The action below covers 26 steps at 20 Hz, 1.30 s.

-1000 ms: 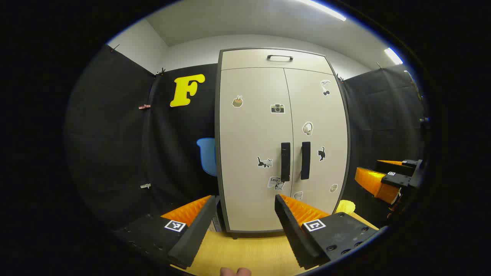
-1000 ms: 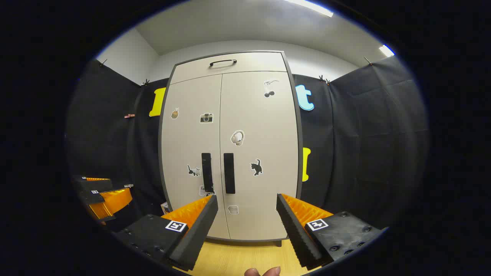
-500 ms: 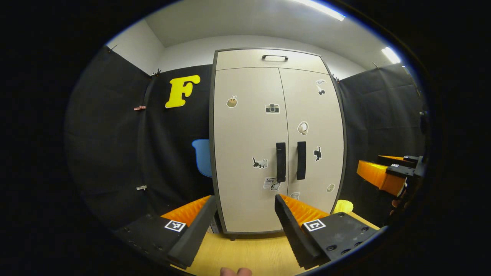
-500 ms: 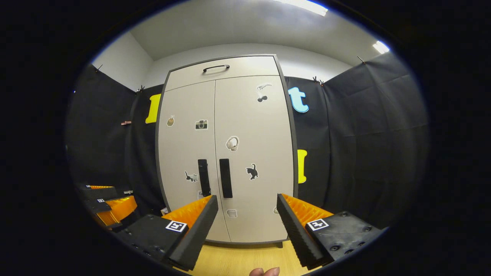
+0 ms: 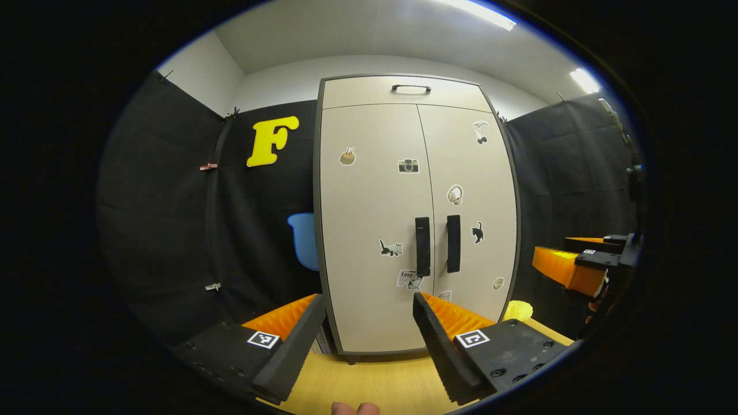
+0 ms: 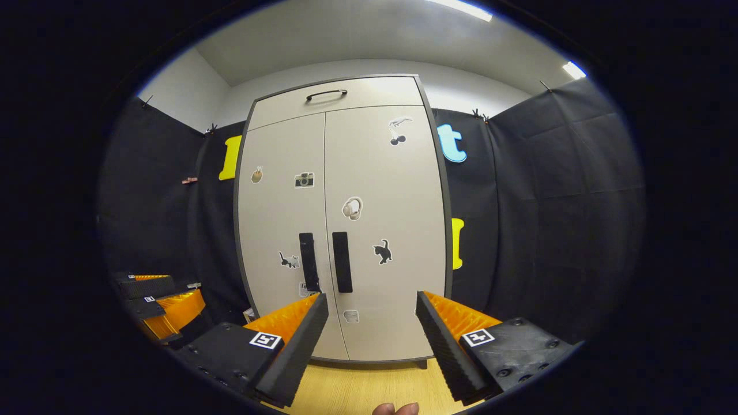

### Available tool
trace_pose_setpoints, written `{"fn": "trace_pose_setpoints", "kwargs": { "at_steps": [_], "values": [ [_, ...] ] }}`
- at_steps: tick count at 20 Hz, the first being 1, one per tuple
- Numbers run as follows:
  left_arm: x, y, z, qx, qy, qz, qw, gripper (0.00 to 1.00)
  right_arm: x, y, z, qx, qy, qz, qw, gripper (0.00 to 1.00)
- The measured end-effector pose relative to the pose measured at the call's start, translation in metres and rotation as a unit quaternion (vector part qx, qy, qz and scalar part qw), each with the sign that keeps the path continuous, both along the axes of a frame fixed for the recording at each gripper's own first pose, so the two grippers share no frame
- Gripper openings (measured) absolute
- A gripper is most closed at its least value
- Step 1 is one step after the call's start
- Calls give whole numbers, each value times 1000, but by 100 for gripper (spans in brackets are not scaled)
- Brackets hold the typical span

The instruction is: Open the right door of the double-door shoe cabinet with the right hand, and open the left door with the left hand.

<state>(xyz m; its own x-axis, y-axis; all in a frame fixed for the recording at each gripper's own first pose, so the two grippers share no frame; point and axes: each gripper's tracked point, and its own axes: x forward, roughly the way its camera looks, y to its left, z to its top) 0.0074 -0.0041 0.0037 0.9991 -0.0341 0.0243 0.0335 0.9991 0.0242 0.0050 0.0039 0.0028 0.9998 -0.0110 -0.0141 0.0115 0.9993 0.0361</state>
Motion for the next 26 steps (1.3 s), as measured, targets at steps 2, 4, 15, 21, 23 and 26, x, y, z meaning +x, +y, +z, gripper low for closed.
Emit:
{"fn": "trace_pose_setpoints", "kwargs": {
  "at_steps": [2, 4, 15, 21, 23, 26],
  "values": [
    [0, 2, -2, 2, 2, 0, 1000, 95, 9, 10, 2, 6, 5, 9, 1000, 97],
    [-1, 4, -4, 1, 4, 0, 1000, 95, 22, 19, 5, 7, 6, 16, 1000, 96],
    [-5, 21, -19, -12, 16, 3, 1000, 95, 141, 54, 1, -11, 7, 15, 1000, 96],
    [-1, 28, -26, -12, 23, 2, 1000, 95, 190, 64, -21, -9, 26, 8, 1000, 96],
    [1, 31, -27, -12, 23, 3, 1000, 95, 202, 63, -27, -7, 30, 3, 1000, 96],
    [4, 36, -30, -14, 25, 4, 1000, 95, 218, 62, -36, -3, 41, -3, 999, 93]
  ]
}}
